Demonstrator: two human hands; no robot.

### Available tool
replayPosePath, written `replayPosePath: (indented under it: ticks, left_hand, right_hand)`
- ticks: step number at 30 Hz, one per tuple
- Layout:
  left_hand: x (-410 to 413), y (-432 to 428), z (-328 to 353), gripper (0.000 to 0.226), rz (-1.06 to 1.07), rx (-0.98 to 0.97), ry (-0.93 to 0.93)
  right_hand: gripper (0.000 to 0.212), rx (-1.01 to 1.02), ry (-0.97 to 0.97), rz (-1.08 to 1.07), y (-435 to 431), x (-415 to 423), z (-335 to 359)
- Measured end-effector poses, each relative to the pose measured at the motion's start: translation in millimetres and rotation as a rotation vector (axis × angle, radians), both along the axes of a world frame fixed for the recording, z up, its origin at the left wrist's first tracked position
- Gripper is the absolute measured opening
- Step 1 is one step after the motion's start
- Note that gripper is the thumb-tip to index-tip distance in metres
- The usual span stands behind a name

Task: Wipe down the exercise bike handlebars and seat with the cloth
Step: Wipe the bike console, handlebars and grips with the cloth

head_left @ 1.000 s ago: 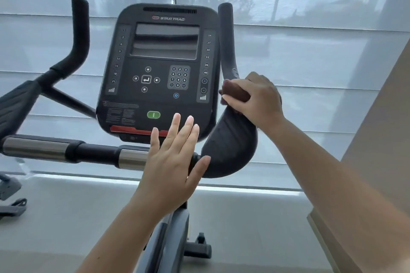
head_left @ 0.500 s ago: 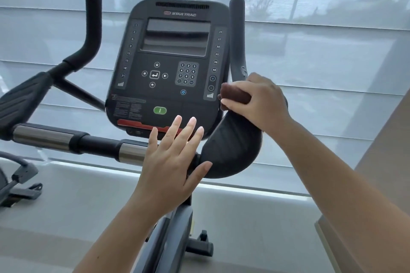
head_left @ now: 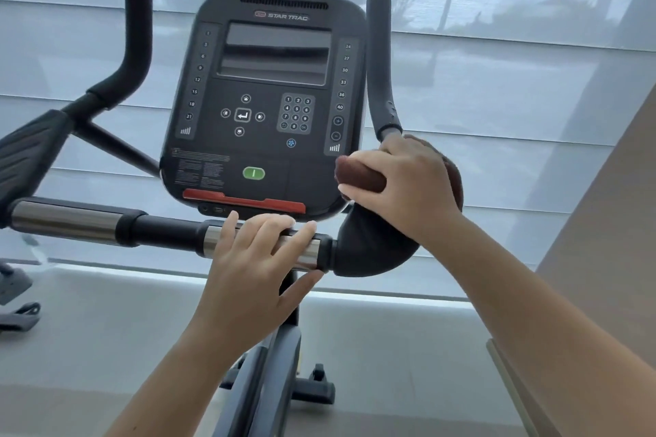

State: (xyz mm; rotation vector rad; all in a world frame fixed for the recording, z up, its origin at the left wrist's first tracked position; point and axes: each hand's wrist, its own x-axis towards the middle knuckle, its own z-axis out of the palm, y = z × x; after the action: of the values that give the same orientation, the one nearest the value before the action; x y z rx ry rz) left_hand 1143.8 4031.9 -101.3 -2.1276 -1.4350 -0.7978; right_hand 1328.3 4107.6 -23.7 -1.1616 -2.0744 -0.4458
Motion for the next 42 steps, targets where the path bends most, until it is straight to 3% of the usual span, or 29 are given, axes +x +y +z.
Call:
replayPosePath:
  ticks: [5,11,16,19,23,26,32,37,42]
  left_hand:
    - [-4,2,-7,0.042,-0.043,0.042,-0.071]
    - [-3,1,-7,0.040,-0.079,0.041,-0.150]
    - [-3,0,-7,0.040,-0.099,0.032,-0.199]
    - [-4,1,-6,0.039,-0.116,0.038,-0.221]
    - [0,1,-5,0.035,-0.100,0.032,-0.245]
    - [2,-2,-3,0.040,-0.097,0.006,-0.279]
    - [0,-3,0,0.038,-0.108,0.001,-0.258]
    - [0,-2,6,0.047,-0.101,-0.048,-0.246]
    - [9,-6,22,0.049,-0.125,-0.089,-0.218]
  right_hand:
    - [0.034,0.028,0.058,0.165,-37,14,-21]
    - [0.038,-0.019,0.082,-0.222,14,-4,8]
    - [0.031,0.058,0.127,0.036,-56,-11,-30]
    - [0.032,0.048,0.090,0.092,-53,-6,-26]
    - [0.034,-0.002,0.064,-0.160,3,-3,7]
    - [0.035,-0.050,0.133,-0.253,12,-7,8]
    - [0.037,0.059,0.351,-0.065,-73,-8,-50]
    - [0.031,0.157,0.440,-0.031,-65,-2,-58]
    - [0.032,-0.009,0.556,-0.095,-22,22,-21]
